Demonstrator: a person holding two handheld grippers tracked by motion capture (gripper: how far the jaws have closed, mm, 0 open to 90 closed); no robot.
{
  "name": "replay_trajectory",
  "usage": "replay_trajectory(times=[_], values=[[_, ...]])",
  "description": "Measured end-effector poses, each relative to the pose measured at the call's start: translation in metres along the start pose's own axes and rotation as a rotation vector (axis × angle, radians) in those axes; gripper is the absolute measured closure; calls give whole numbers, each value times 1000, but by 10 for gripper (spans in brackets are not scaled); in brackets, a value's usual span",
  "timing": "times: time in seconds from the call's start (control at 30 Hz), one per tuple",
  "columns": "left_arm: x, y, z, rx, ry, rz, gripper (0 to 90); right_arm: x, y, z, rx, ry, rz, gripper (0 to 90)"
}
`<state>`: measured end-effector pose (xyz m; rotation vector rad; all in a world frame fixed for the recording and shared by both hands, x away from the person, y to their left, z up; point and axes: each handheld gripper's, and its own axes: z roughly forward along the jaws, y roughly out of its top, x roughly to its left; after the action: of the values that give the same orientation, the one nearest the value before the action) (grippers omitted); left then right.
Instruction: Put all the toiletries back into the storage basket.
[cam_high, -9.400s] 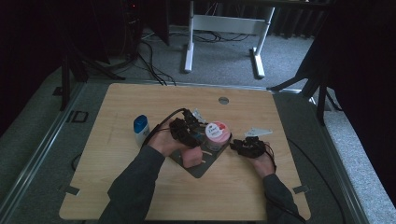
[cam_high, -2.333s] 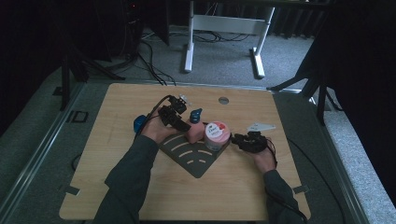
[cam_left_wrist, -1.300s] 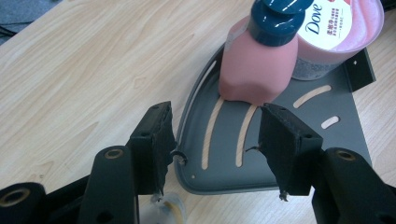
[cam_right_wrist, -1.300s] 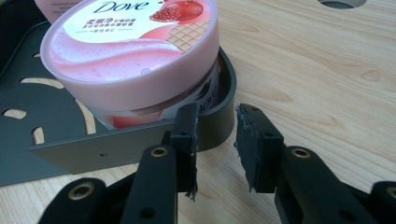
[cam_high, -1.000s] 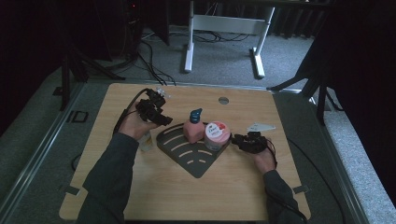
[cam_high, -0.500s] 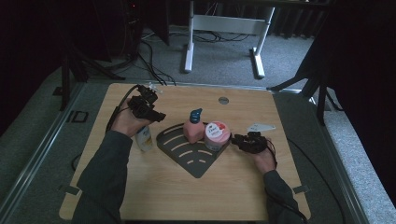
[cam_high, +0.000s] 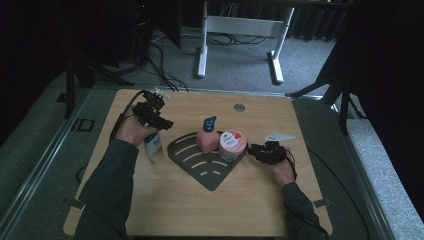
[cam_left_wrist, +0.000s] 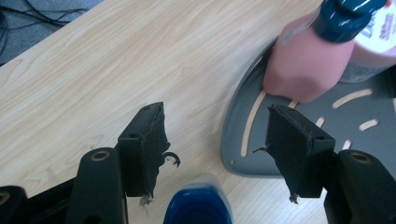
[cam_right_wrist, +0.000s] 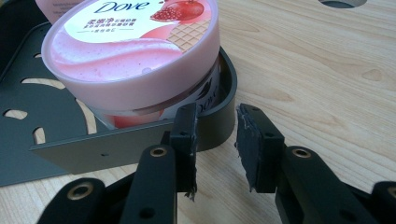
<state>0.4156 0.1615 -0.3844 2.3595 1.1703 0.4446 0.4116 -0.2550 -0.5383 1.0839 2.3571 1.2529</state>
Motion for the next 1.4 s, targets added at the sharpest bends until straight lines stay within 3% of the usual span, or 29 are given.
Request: replay_trajectory(times=[0.57, 1.4], values=[[6, -15, 7, 56, -15, -27, 402, 0, 0, 0, 0, 0, 0, 679], [6, -24, 11, 139, -15, -20, 488, 0, -1, 0, -4, 2, 3, 677]])
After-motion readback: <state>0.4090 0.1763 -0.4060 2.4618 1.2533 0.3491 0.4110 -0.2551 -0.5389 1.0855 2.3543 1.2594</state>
